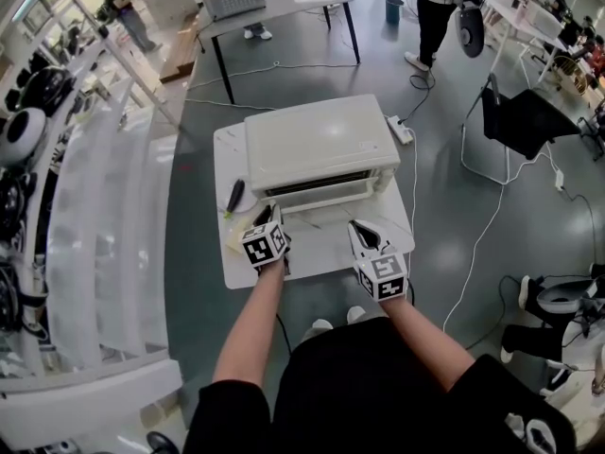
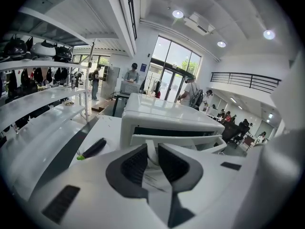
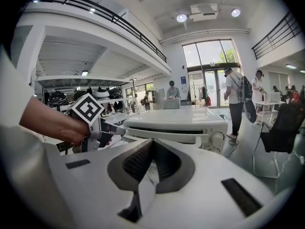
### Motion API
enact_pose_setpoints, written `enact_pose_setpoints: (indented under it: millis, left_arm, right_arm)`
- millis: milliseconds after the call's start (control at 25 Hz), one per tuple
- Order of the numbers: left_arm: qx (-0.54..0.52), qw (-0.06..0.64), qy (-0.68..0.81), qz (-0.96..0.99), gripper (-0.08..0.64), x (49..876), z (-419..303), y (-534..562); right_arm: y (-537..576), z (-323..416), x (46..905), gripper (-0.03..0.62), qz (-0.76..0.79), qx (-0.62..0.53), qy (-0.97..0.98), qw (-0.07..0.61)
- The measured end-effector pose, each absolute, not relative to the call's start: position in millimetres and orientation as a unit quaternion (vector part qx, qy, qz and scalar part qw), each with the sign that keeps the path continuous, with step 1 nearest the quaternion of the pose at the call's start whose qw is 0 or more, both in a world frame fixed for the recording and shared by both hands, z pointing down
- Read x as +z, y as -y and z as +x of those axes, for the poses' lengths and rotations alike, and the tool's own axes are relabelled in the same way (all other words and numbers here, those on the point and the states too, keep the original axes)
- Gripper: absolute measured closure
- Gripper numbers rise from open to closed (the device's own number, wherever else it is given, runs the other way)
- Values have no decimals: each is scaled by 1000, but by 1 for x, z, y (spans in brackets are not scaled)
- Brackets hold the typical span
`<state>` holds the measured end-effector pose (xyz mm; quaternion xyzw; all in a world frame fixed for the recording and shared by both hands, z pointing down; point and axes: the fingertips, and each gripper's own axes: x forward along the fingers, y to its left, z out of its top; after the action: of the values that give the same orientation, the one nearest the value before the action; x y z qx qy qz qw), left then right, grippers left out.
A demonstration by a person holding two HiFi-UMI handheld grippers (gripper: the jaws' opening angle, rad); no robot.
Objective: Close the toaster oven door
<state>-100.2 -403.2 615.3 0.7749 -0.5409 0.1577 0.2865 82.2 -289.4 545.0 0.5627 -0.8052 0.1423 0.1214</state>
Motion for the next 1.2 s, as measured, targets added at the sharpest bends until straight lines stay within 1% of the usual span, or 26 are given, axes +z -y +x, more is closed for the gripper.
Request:
enact_pose_setpoints:
  millis: [400, 600, 840, 920, 960, 1040, 1080, 1200]
  left_arm:
    - [148, 283, 545, 775, 476, 612, -100, 420]
    - [167, 259, 544, 780, 476, 609, -96, 427]
    - [164, 259, 539, 785, 475, 608, -95, 431]
    - [166, 244, 533, 793, 474, 607, -94, 431]
    - [170, 228, 527, 801, 470, 606, -92, 430]
    - [172, 202, 515, 815, 401, 604, -89, 426]
    - [167, 198, 512, 819, 387, 603, -88, 423]
    - [151, 198, 515, 820, 379, 595, -88, 410]
  right_arm:
    - [285, 90, 549, 571, 571, 143, 799, 125]
    - [281, 92, 550, 571, 573, 150, 796, 123]
    - [275, 98, 550, 571, 579, 152, 791, 125]
    - [272, 101, 548, 571, 580, 150, 791, 125]
    - [271, 102, 547, 571, 581, 149, 790, 126]
    - [265, 106, 546, 571, 583, 150, 788, 129]
    - [262, 109, 546, 571, 583, 152, 787, 129]
    - [255, 114, 543, 571, 581, 153, 789, 128]
